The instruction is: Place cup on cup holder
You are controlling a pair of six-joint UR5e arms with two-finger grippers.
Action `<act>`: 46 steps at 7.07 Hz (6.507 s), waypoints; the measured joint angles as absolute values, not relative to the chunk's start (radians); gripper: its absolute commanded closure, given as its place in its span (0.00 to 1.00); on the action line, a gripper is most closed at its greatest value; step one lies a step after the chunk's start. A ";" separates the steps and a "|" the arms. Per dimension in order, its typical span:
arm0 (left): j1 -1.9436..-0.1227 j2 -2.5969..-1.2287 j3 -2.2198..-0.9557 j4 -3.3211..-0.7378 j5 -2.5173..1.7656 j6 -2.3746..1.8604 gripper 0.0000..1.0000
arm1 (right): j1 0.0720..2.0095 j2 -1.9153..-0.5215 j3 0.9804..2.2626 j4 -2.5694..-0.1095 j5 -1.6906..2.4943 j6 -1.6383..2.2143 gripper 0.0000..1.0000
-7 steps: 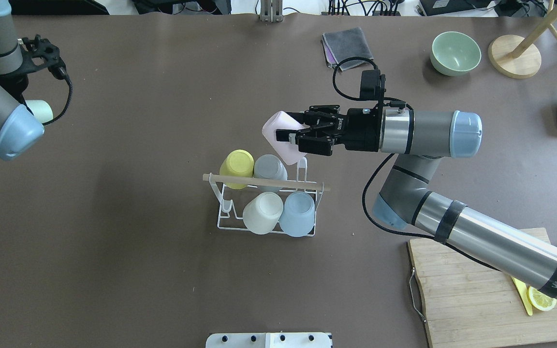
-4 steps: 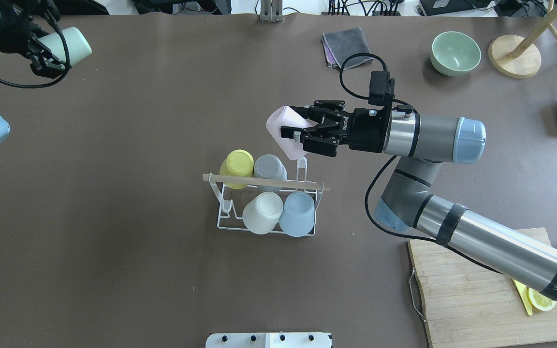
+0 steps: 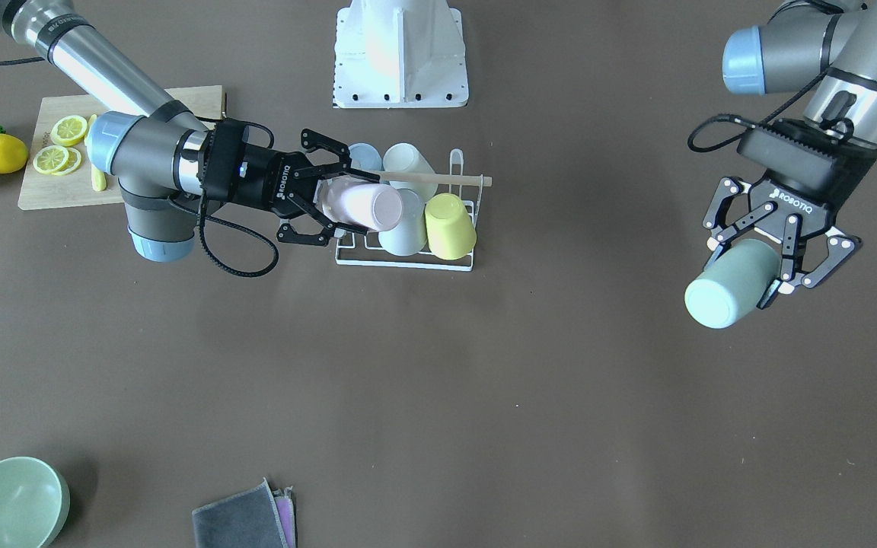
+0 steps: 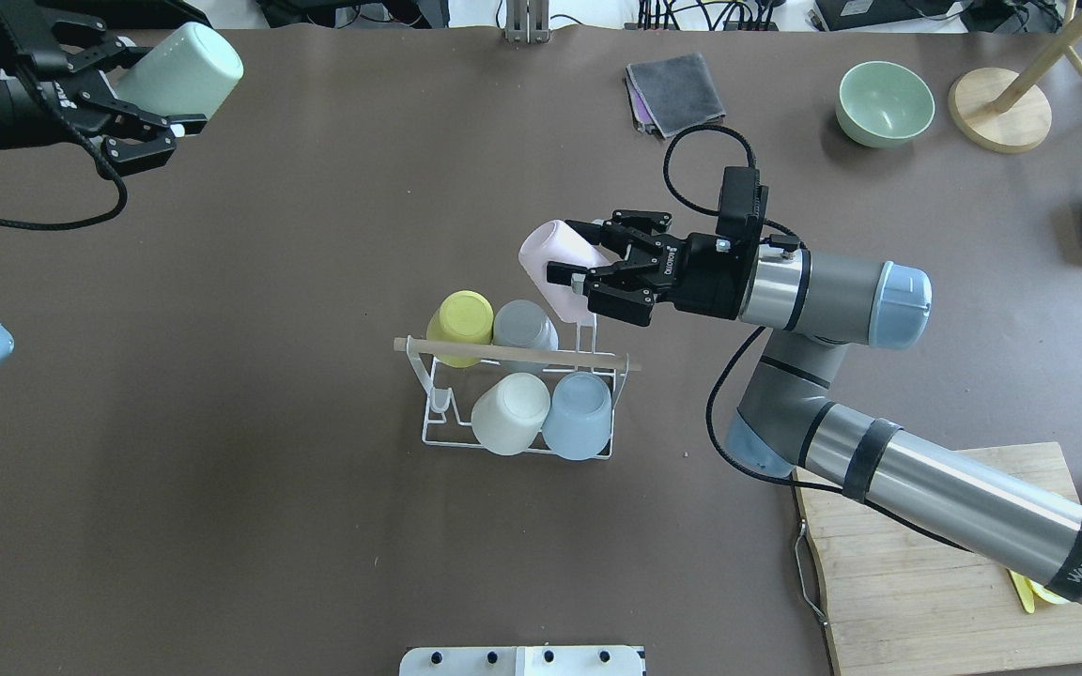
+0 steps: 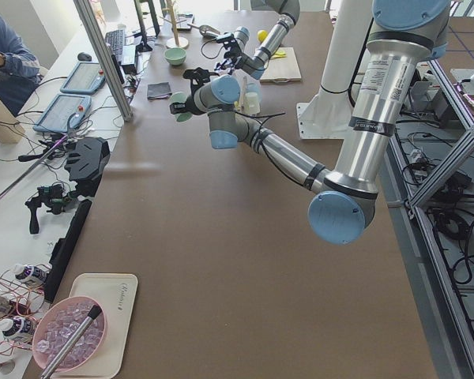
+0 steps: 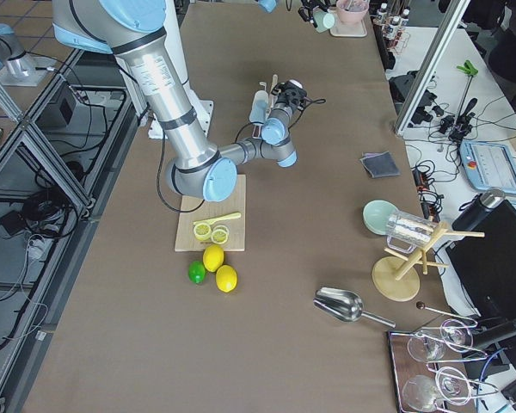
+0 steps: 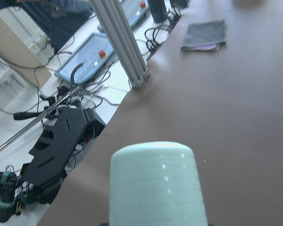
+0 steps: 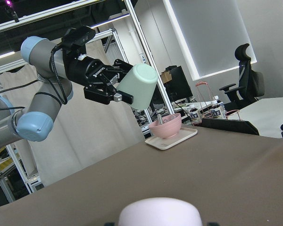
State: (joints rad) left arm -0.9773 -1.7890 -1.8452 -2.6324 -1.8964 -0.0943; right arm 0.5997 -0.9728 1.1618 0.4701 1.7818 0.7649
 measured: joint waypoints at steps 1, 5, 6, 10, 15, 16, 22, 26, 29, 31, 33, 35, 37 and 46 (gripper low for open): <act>-0.922 -1.762 -1.846 -2.779 -1.824 -0.109 0.34 | 0.594 -0.969 1.156 0.472 1.776 0.763 1.00; -0.678 -1.747 -1.821 -3.186 -1.587 -0.135 0.34 | 0.567 -0.987 1.152 0.504 1.769 0.754 1.00; -0.609 -1.754 -1.806 -3.252 -1.551 -0.138 0.34 | 0.564 -0.992 1.152 0.514 1.768 0.754 1.00; -0.440 -1.805 -1.722 -3.422 -1.483 -0.144 0.33 | 0.565 -0.996 1.153 0.536 1.767 0.753 1.00; -0.381 -1.882 -1.580 -3.455 -1.453 -0.230 0.32 | 0.566 -1.008 1.153 0.559 1.770 0.757 0.01; -0.372 -1.892 -1.562 -3.457 -1.452 -0.235 0.31 | 0.566 -1.009 1.154 0.561 1.763 0.758 0.00; -0.336 -1.898 -1.534 -3.474 -1.427 -0.232 0.28 | 0.635 -1.029 1.190 0.576 1.747 0.771 0.00; -0.333 -1.903 -1.513 -3.471 -1.401 -0.229 0.20 | 0.859 -1.020 1.304 0.095 1.790 0.765 0.00; -0.330 -1.905 -1.509 -3.471 -1.401 -0.230 0.09 | 0.885 -1.041 1.384 -0.290 1.804 0.761 0.00; -0.328 -1.910 -1.502 -3.471 -1.401 -0.229 0.03 | 0.882 -1.100 1.539 -0.600 1.813 0.759 0.00; -0.327 -1.914 -1.499 -3.471 -1.402 -0.229 0.03 | 0.881 -1.182 1.692 -0.900 1.818 0.761 0.00; -0.334 -1.914 -1.508 -3.474 -1.402 -0.229 0.03 | 0.884 -1.209 1.749 -1.214 1.822 0.725 0.00; -0.418 -1.897 -1.563 -3.415 -1.406 -0.229 0.03 | 0.919 -1.207 1.754 -1.468 1.828 0.558 0.00; -1.190 -1.787 -1.808 -2.156 -1.991 -0.569 0.02 | 1.537 -1.490 1.742 -1.828 2.315 -0.085 0.00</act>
State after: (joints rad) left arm -1.1904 -1.7870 -1.8083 -2.1557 -1.9910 -0.5692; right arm 1.5368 -1.4900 1.7422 -1.8276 2.3152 -0.0848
